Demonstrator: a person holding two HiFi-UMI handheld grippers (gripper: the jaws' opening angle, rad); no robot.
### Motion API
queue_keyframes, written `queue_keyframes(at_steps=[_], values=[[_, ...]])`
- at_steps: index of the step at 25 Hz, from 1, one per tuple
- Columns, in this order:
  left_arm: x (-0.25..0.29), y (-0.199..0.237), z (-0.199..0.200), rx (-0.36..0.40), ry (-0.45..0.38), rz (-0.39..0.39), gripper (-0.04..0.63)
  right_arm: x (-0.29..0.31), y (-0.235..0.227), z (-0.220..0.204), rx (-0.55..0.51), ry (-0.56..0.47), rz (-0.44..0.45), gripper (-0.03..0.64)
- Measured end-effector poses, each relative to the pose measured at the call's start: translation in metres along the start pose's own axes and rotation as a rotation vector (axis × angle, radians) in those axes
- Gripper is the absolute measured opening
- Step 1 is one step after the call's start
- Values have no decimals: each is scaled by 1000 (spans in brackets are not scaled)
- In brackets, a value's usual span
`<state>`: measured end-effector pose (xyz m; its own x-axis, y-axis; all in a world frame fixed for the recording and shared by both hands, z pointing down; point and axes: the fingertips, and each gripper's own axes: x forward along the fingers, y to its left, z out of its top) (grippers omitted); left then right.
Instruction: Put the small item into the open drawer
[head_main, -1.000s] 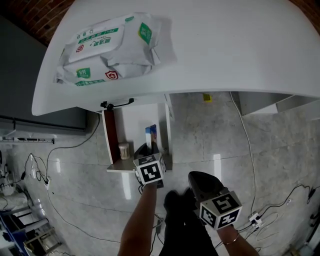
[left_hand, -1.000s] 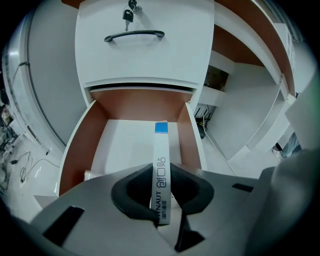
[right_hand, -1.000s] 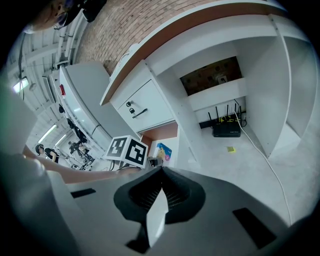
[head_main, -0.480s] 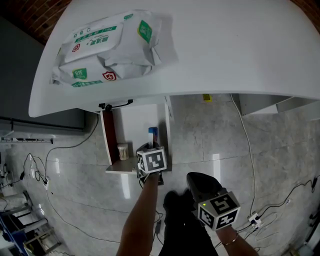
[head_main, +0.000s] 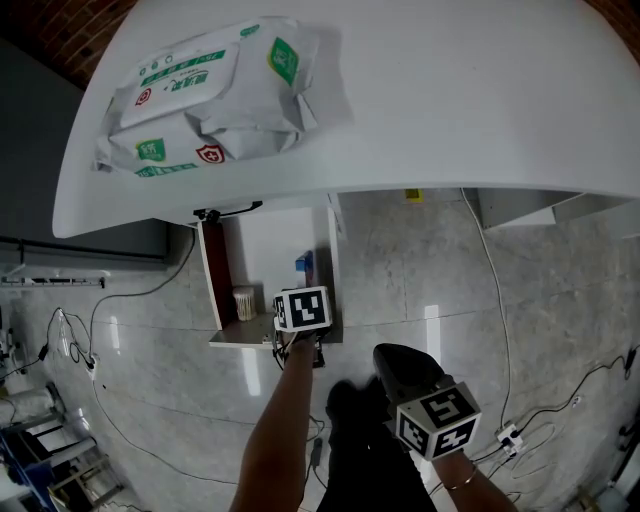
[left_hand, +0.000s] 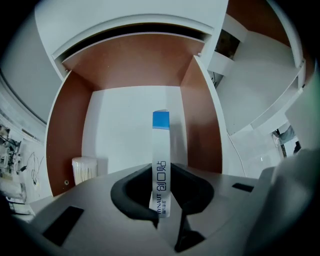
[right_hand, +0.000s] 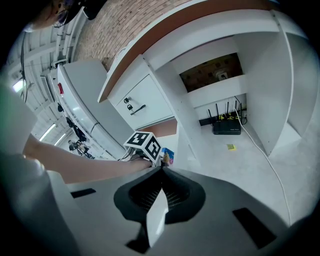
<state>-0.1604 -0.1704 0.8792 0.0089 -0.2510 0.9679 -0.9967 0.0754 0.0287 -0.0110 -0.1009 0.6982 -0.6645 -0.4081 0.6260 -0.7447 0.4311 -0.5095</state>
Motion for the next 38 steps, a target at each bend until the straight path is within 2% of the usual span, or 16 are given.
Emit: queue_keyframes(at_steps=[6, 12, 17, 24, 28, 32, 38], values=[[1, -3, 1, 4, 0, -17, 94, 0, 1, 0, 9, 10, 3, 6], [-3, -4, 3, 20, -26, -21, 126, 2, 5, 1, 6, 17, 8, 6], [-25, -5, 10, 11, -94, -29, 169, -1, 13, 6, -2, 11, 13, 6], [-77, -1, 18, 3, -197, -47, 176, -18, 30, 19, -15, -7, 16, 6], [-116, 6, 10, 26, -220, -20, 175, -34, 40, 29, -30, -20, 10, 6], [-158, 3, 3, 48, -278, -34, 166, -52, 53, 42, -32, -41, 6, 6], [-239, 3, 7, 71, -423, -61, 130, -86, 78, 63, -51, -74, 1, 6]])
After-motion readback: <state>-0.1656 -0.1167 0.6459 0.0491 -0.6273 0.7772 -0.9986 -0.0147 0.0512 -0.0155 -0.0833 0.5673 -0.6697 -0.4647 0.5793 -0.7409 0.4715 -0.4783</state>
